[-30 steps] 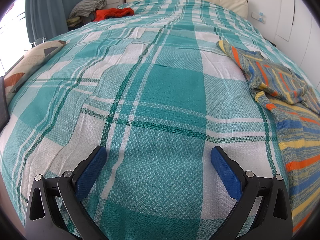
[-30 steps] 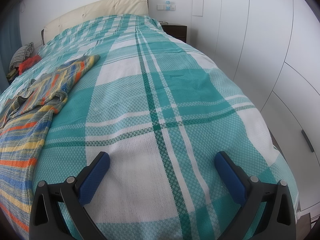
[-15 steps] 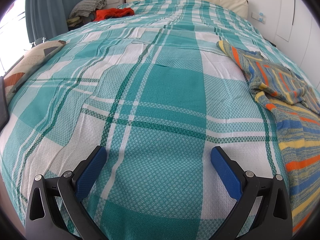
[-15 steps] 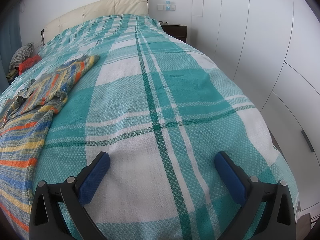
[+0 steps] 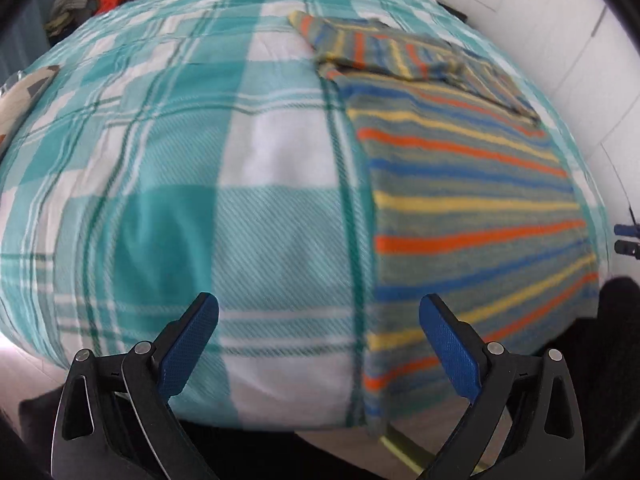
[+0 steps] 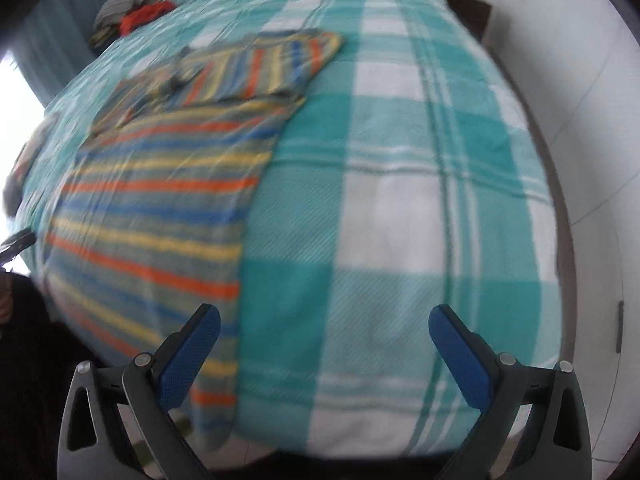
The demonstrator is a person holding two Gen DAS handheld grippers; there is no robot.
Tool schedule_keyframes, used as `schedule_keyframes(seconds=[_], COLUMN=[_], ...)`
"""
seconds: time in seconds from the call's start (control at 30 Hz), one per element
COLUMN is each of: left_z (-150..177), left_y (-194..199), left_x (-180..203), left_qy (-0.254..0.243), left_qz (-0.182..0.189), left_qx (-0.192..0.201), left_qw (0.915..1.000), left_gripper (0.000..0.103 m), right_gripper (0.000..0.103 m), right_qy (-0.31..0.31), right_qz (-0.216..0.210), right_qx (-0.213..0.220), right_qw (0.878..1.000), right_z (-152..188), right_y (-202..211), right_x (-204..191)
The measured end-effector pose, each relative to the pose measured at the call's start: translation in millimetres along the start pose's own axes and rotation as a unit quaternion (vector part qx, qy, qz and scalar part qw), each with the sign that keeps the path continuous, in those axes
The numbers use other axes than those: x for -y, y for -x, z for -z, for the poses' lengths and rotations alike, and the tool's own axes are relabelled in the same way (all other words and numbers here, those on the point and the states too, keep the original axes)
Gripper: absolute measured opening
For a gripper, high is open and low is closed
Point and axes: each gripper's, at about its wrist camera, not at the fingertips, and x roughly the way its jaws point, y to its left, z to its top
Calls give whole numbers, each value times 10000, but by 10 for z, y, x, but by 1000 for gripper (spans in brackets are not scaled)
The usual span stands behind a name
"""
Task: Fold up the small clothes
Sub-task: 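Grasp the striped sweater hem with the right gripper and lift it, then fold the hem over the sweater with the right gripper while the left gripper pins the edge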
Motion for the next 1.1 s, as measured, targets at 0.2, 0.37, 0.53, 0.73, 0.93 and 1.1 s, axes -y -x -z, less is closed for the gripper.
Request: schedule_keyframes(seconds=[0.2, 0.37, 0.53, 0.73, 0.93, 1.1], left_z=[210, 286, 114, -923, -2764, -3288], left_y=[-270, -303, -106, 101, -434, -848], left_x=[513, 632, 438, 87, -103, -433], left_qy=[-338, -354, 391, 1352, 1418, 2340], left_qz=[-180, -31, 745, 1706, 1467, 813], left_qx=[-516, -870, -863, -312, 2, 27], left_qw=[9979, 9956, 9927, 9755, 9790, 9688], left_gripper=[75, 5, 4, 4, 10, 47], right_gripper=[87, 6, 6, 6, 7, 55], right_qy=[197, -243, -469, -1380, -2173, -2927], right_qz=[-886, -1334, -1804, -2734, -3021, -2302], right_qx=[-1254, -1469, -1280, -394, 432, 1215], right_qw=[9879, 9798, 9741, 9511, 9272, 9201], right_z=[425, 463, 430, -172, -1610, -2559], right_y=[-296, -645, -400, -58, -293, -749], right_x=[-571, -584, -497, -138, 304, 709])
